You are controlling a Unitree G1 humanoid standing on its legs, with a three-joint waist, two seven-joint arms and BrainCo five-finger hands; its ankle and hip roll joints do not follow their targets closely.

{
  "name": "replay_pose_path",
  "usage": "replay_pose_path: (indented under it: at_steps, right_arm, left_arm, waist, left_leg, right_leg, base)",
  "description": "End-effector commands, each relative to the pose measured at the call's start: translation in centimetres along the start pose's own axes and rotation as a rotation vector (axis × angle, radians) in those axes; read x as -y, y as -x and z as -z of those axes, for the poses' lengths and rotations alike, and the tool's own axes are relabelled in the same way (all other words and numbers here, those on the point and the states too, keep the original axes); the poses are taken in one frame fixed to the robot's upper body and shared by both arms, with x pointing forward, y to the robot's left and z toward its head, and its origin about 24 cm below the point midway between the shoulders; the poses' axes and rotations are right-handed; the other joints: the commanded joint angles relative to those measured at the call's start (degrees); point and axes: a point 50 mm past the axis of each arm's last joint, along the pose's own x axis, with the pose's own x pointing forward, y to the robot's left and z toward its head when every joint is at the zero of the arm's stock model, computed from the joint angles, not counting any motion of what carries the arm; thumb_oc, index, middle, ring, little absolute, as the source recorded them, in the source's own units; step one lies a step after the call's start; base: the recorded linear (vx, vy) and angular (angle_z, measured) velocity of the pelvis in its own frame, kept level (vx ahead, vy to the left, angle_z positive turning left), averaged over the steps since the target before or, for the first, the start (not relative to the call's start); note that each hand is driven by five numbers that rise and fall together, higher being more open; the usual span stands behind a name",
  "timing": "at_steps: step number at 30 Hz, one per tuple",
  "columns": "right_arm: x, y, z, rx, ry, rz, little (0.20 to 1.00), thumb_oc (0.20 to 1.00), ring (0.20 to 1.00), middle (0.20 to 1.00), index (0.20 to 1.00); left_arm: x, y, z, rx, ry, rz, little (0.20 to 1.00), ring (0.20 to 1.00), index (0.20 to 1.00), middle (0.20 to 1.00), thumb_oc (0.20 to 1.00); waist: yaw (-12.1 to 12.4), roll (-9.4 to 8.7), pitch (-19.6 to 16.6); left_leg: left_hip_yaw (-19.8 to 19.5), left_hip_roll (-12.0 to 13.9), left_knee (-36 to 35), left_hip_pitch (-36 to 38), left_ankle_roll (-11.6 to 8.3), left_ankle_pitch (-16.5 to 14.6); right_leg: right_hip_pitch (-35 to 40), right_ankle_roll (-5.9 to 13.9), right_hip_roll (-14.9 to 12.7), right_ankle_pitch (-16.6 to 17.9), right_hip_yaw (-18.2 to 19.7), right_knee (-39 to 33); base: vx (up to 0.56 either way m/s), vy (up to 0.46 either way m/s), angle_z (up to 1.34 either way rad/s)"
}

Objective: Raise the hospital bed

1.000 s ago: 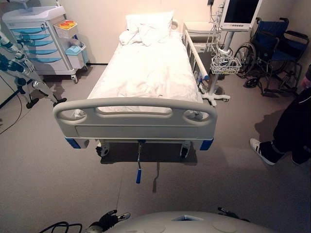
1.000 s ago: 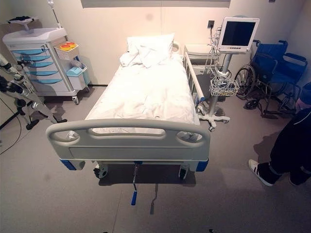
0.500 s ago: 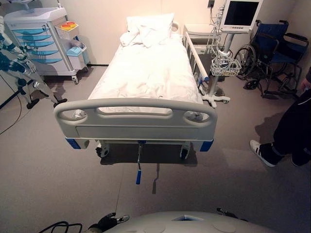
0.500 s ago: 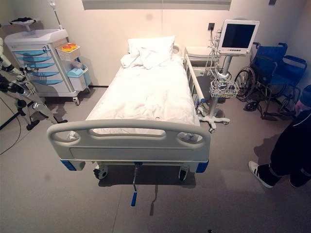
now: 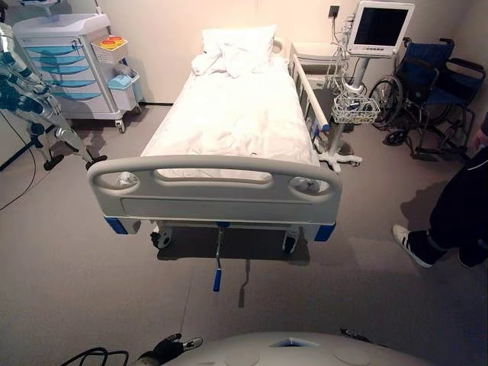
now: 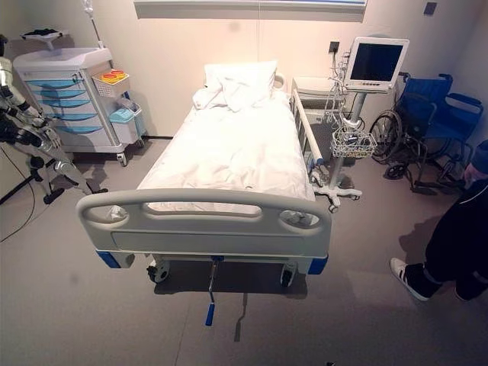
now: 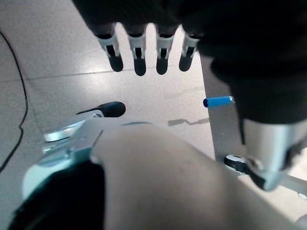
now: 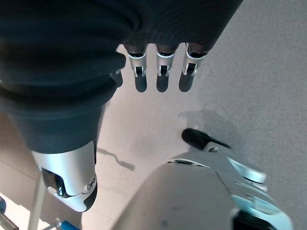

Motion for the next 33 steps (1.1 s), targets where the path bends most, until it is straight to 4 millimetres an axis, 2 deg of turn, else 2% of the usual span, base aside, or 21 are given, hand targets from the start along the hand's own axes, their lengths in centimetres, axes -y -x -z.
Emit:
replay_pose_path:
  at_steps: [1,33]
  right_arm:
    - [-0.08,-0.49,-2.36,0.04,0.037,-0.004,1.0,1.0,1.0,1.0,1.0]
    - [-0.51,-0.54,-2.18,0.034,0.034,-0.011,1.0,1.0,1.0,1.0,1.0]
  left_arm:
    - [-0.89,-0.37,-2.5,0.053,-0.044,-0.026,1.0,1.0,1.0,1.0,1.0]
    - [-1.12,-0.33,-2.24,0.041,-0.036,-0.036,1.0,1.0,1.0,1.0,1.0]
  waist:
    - [0.1,-0.52,2.4]
    - [0.5,-0.84,2.3]
  left_leg:
    - [5.3,-4.0,0.4,2.4,1.42,-2.2]
    - [5.6,-3.7,0.4,2.7,1.32,-2.2]
  right_leg:
    - [0.3,3.85,0.3,-2.5,-0.9,4.1]
    - [0.8,3.96,0.4,-2.3,-1.4,3.7]
  base:
    - [0.0,0.0,0.0]
    - [0.0,0.0,0.0]
